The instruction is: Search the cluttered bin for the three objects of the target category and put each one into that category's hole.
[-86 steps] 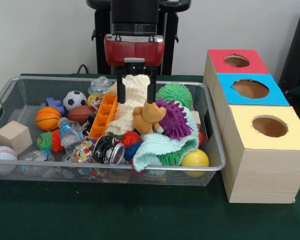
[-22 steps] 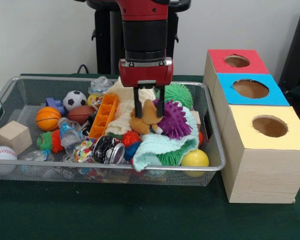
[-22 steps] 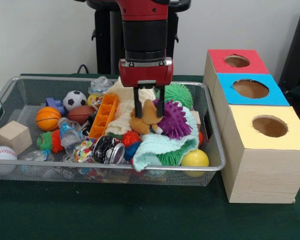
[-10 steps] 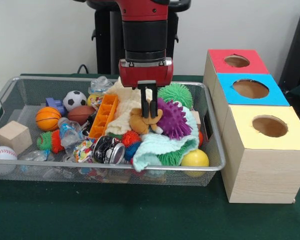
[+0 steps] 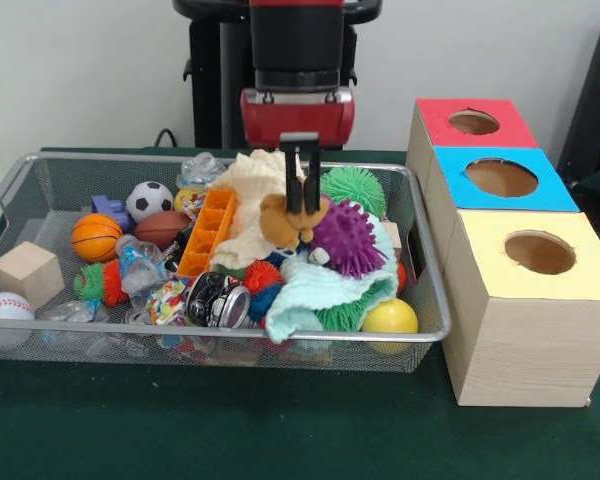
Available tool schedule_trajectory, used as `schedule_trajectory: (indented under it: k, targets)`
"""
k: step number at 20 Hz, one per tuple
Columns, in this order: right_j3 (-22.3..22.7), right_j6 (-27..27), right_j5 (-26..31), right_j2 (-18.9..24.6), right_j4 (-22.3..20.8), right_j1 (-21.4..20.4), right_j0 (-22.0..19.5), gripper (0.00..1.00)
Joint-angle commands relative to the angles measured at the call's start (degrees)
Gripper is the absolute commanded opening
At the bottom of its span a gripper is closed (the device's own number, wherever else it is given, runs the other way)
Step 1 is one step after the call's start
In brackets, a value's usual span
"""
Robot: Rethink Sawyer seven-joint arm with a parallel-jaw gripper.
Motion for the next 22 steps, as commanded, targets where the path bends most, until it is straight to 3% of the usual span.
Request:
schedule_trajectory:
  k: [1,7,12,22]
  targets:
    - [3.69,10.86,14.60,-2.43,2.83,-11.69,3.81,0.00]
    - [3.29,12.54,20.57,-3.69,4.46,-14.50,6.10,0.00]
    - [2.83,16.84,30.09,-5.79,7.72,-16.21,9.10,0.00]
    - [7.11,21.05,39.97,-6.28,17.47,-16.81,11.77,0.00]
